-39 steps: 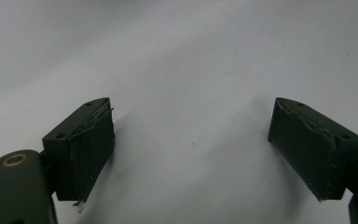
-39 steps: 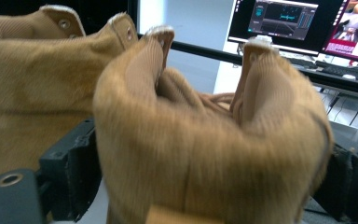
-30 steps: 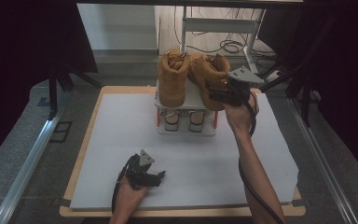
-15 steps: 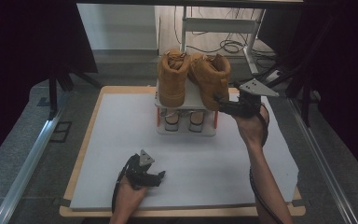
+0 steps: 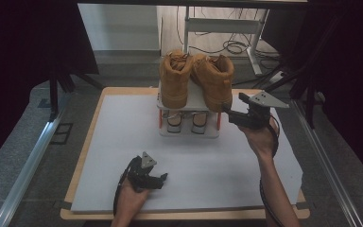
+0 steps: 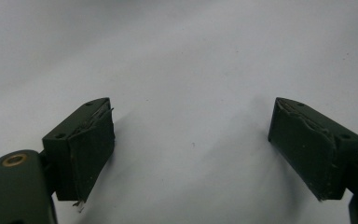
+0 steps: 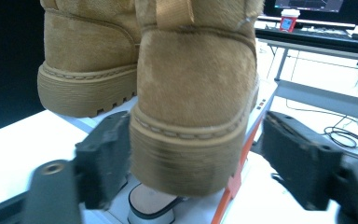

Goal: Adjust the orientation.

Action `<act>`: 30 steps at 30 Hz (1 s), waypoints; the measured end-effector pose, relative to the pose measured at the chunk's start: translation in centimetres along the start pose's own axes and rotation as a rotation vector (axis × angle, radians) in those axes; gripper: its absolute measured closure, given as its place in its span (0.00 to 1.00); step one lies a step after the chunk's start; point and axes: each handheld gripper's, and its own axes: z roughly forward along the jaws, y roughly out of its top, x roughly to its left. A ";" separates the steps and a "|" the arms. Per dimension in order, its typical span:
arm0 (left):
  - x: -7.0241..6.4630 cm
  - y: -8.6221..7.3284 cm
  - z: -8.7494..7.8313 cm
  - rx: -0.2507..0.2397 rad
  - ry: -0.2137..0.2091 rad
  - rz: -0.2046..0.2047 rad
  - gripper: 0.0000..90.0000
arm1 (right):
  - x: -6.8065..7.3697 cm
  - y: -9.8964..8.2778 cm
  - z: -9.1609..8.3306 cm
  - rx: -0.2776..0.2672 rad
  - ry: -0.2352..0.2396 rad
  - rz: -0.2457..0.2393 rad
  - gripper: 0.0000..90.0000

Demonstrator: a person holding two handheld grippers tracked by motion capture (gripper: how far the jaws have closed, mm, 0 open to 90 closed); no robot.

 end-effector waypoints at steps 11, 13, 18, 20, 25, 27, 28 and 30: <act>0.0 0.0 0.0 -0.001 0.000 -0.002 0.16 | -0.5 -1.7 -0.9 0.025 0.029 0.020 0.78; 0.0 0.0 0.0 0.000 0.000 -0.001 0.16 | -0.4 -2.1 -0.9 0.034 0.022 0.007 0.87; 0.0 0.0 0.0 -0.001 0.001 -0.002 0.16 | -0.3 -2.8 -0.9 0.045 0.005 -0.003 1.00; 0.0 0.0 0.0 -0.001 0.001 -0.002 0.16 | -0.1 -3.0 -0.8 0.060 0.005 -0.011 1.00; 0.0 0.0 0.0 0.000 0.000 0.000 0.16 | 0.1 -3.3 -0.1 0.074 0.012 -0.008 1.00; 0.0 0.0 0.0 -0.001 0.001 -0.005 0.16 | 0.1 -3.3 0.0 0.064 0.019 -0.001 1.00; 0.0 0.0 0.0 0.000 0.001 0.000 0.16 | 0.1 -3.3 0.1 0.064 0.021 0.002 1.00; 0.0 0.0 0.0 -0.001 0.001 -0.002 0.16 | 0.2 -3.3 0.1 0.065 0.020 0.002 1.00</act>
